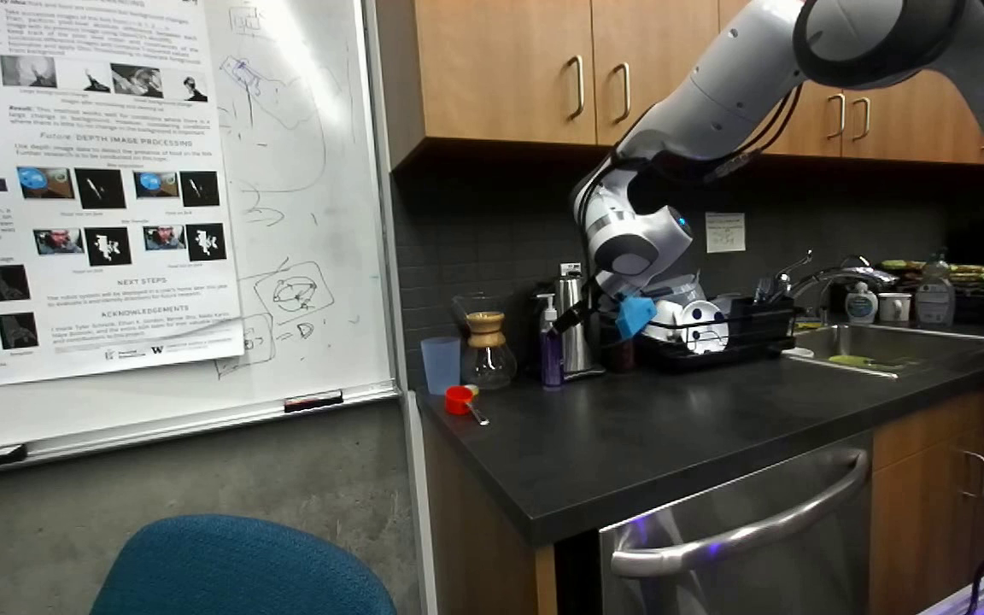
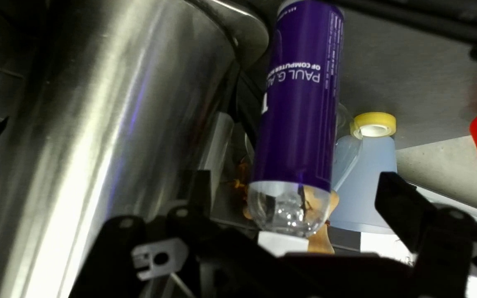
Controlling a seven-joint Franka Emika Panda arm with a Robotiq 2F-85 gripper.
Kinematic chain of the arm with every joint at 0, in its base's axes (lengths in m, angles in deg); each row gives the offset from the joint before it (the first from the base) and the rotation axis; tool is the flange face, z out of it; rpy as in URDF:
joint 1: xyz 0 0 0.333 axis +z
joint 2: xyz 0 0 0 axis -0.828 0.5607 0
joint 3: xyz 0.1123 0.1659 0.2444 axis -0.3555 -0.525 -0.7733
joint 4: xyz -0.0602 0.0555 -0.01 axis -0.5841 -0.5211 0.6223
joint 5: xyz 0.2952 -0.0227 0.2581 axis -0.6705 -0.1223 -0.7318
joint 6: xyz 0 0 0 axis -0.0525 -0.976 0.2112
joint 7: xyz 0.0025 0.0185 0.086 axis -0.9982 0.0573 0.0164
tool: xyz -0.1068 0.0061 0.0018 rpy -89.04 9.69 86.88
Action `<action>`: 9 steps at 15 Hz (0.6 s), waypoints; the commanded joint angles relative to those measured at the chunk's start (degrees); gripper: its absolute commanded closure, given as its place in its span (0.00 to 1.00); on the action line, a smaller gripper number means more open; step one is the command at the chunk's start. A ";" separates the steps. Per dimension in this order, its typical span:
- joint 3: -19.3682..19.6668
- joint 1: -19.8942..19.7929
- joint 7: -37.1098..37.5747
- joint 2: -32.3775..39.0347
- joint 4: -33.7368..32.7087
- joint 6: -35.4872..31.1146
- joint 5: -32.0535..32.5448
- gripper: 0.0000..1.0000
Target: Move the purple bottle to the right and then lay it in the counter
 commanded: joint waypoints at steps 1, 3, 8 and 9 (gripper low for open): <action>-0.69 -0.51 3.62 2.02 -2.33 0.27 2.98 0.00; -0.83 -0.47 5.35 2.83 -3.03 0.40 4.64 0.00; -1.09 -0.33 9.00 4.07 -4.02 0.62 8.39 0.39; -1.07 -0.27 9.41 4.17 -4.10 0.56 8.77 0.49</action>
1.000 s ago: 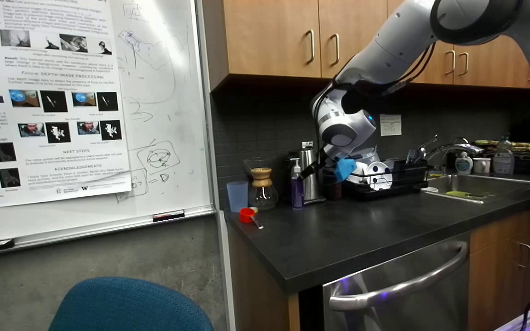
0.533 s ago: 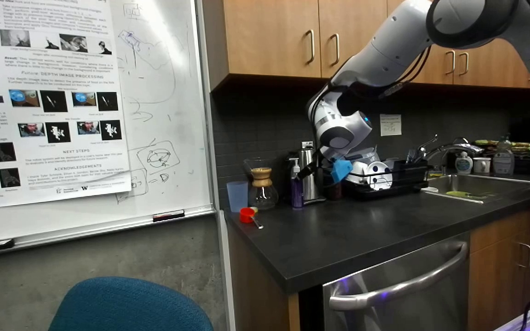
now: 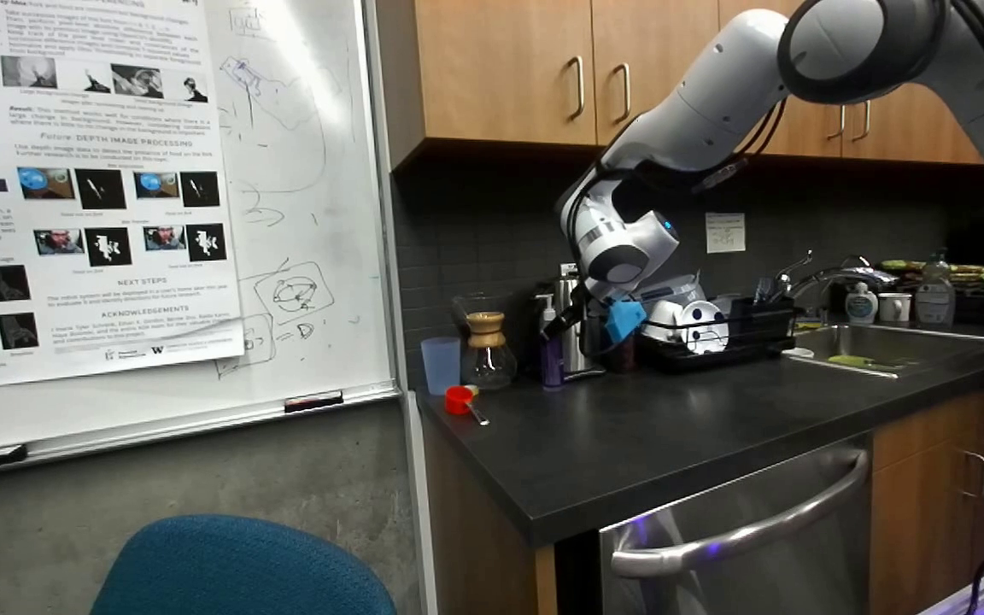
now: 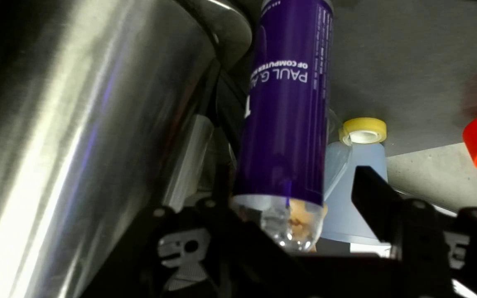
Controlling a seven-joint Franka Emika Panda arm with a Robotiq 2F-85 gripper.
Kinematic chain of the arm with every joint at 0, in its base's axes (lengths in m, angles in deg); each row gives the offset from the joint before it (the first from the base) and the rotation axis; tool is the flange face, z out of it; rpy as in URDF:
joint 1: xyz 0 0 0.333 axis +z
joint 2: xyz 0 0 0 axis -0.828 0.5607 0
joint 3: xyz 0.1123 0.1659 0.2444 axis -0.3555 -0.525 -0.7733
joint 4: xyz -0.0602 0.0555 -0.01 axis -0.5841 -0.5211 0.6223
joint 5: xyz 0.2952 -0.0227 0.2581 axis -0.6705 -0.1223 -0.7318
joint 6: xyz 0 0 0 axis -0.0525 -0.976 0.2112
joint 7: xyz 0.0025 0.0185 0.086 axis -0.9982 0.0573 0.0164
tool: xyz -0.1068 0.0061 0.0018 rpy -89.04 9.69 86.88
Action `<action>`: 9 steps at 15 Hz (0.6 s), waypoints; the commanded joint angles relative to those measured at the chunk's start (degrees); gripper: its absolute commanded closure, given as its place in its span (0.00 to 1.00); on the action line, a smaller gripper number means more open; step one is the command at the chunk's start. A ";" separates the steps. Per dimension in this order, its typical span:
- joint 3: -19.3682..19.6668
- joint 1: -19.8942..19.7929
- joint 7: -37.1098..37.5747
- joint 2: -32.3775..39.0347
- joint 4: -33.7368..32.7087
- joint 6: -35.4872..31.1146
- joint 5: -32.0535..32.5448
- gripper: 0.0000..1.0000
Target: Move the purple bottle to the right and then lay it in the counter
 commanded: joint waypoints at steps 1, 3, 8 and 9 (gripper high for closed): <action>-0.24 -0.21 2.75 1.03 -1.53 -0.09 2.55 0.56; -0.18 -0.09 3.33 0.93 -1.55 -0.16 3.08 0.72; 0.15 0.62 2.46 -0.50 -0.21 -1.78 2.79 0.73; 0.21 0.83 2.40 -1.22 0.46 -2.48 2.75 0.73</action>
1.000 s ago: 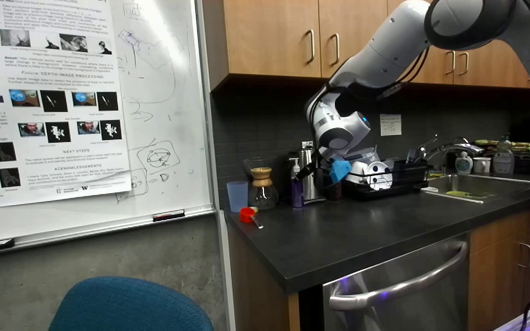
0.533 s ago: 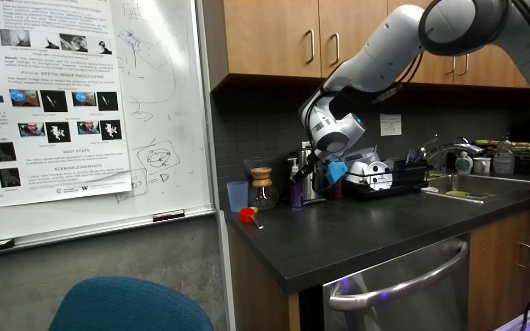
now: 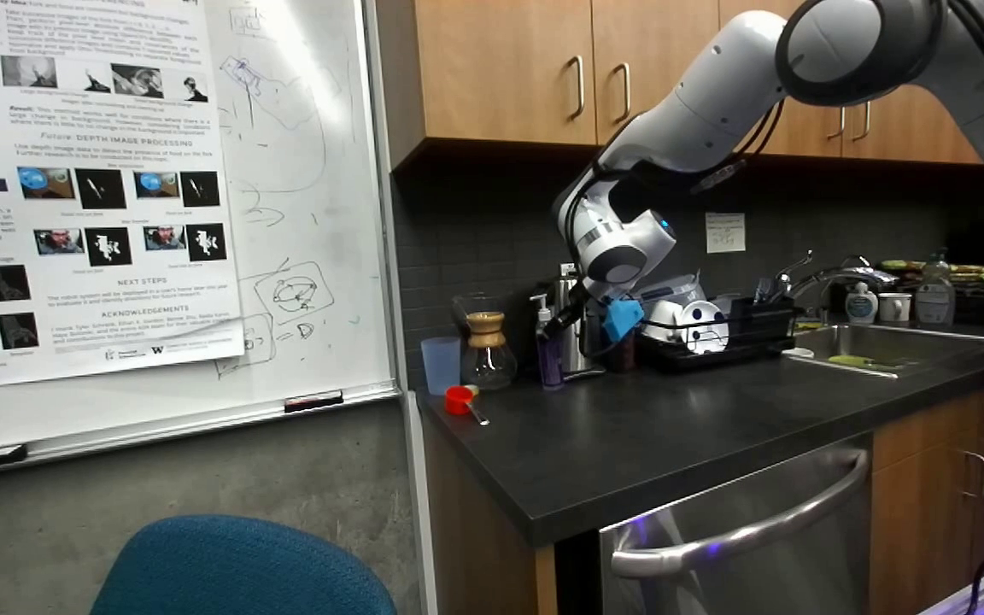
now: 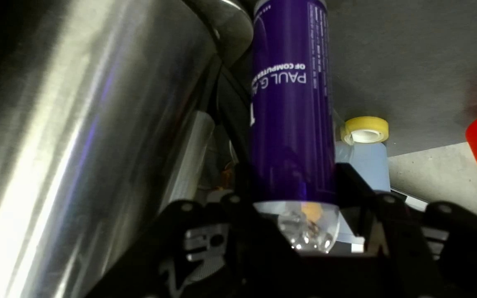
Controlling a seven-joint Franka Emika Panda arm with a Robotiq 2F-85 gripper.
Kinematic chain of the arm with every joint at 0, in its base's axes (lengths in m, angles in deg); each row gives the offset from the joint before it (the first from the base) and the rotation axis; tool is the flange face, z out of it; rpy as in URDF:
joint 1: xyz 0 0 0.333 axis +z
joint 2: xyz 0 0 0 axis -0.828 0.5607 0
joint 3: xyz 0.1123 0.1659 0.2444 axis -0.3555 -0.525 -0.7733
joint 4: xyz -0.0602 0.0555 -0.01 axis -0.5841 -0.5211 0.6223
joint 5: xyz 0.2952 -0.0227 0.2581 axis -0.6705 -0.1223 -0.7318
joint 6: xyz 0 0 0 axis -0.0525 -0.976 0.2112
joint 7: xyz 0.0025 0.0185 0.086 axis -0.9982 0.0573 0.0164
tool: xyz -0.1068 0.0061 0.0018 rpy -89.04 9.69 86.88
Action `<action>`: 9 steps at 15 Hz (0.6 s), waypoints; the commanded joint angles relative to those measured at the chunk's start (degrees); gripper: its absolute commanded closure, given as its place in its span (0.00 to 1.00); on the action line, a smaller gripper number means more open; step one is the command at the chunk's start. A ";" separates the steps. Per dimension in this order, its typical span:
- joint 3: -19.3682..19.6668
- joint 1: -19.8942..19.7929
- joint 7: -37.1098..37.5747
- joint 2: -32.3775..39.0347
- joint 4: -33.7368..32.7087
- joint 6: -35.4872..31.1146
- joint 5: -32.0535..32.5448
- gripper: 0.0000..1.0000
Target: Move the purple bottle to the right and then lay it in the counter
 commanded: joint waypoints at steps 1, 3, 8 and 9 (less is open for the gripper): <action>0.21 0.90 0.94 -2.34 1.80 -2.69 1.13 0.73; 0.09 1.39 1.72 -4.19 3.98 -4.18 2.00 0.73; -0.19 3.34 3.13 -10.03 10.53 -8.65 5.71 0.73; -0.23 3.77 3.30 -11.33 11.81 -9.53 6.33 0.73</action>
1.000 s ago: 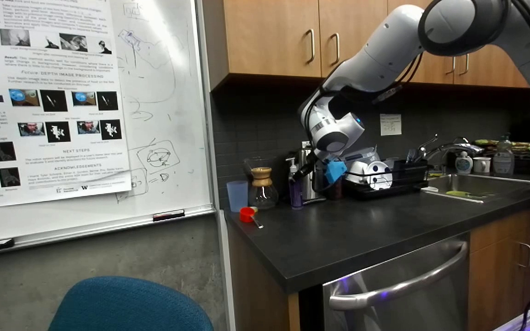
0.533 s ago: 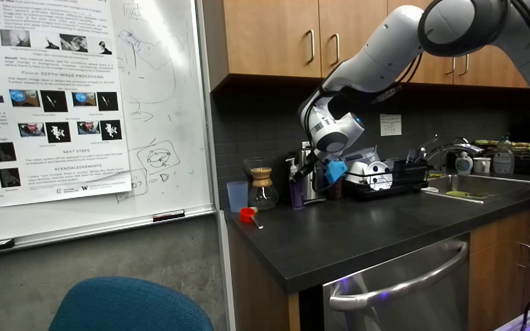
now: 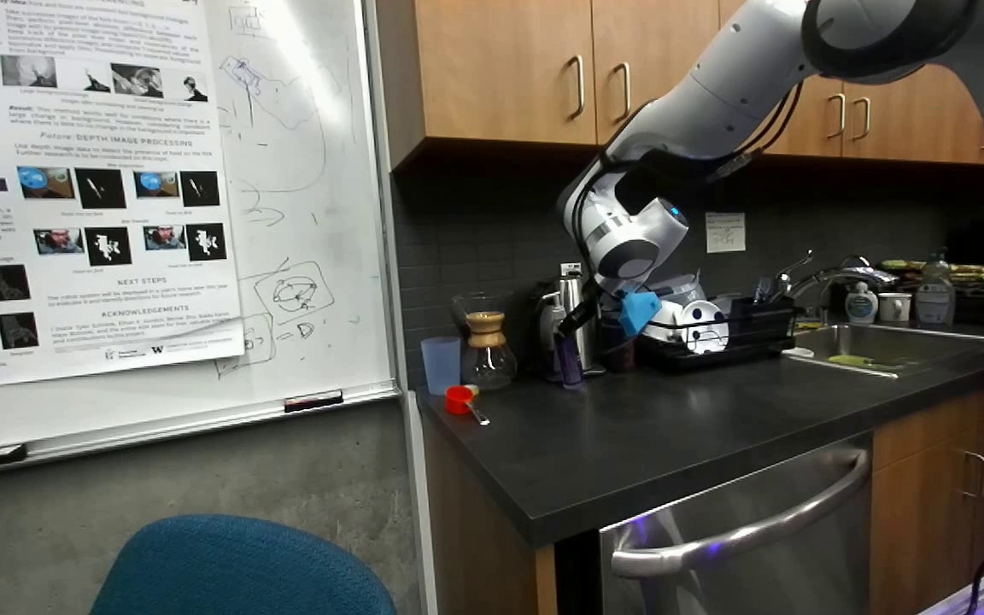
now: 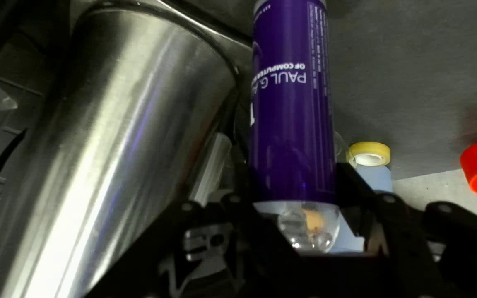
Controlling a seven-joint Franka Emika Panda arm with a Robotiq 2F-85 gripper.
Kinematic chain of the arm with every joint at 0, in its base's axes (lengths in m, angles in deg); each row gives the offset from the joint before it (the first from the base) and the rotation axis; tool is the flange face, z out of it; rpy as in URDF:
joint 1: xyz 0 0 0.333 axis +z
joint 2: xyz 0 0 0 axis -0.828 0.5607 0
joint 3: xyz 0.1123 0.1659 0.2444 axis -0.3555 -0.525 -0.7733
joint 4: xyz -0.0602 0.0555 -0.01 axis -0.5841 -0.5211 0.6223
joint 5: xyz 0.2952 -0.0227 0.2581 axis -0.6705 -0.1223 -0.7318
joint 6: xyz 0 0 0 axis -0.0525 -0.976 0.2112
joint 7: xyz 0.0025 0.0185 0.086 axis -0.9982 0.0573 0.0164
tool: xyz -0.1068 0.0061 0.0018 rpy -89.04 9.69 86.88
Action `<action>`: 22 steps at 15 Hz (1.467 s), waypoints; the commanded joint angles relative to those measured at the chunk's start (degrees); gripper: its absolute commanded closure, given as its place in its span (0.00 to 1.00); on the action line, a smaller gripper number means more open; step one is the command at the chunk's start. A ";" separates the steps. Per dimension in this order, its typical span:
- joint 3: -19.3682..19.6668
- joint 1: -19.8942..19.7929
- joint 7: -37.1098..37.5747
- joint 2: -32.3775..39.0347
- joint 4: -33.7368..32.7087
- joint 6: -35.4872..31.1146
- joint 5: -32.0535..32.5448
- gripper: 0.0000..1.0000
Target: Move the purple bottle to the right and then lay it in the counter
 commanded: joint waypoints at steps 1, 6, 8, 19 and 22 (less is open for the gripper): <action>-0.28 2.06 1.44 -7.35 6.53 -3.62 3.21 0.73; -0.45 3.47 1.43 -12.45 11.69 -7.14 4.02 0.73; -0.40 3.61 1.01 -14.29 13.68 -8.11 3.47 0.73; 1.74 1.42 1.35 -21.05 20.07 -11.91 2.64 0.73; 2.66 0.14 3.64 -21.87 19.95 -12.10 0.93 0.73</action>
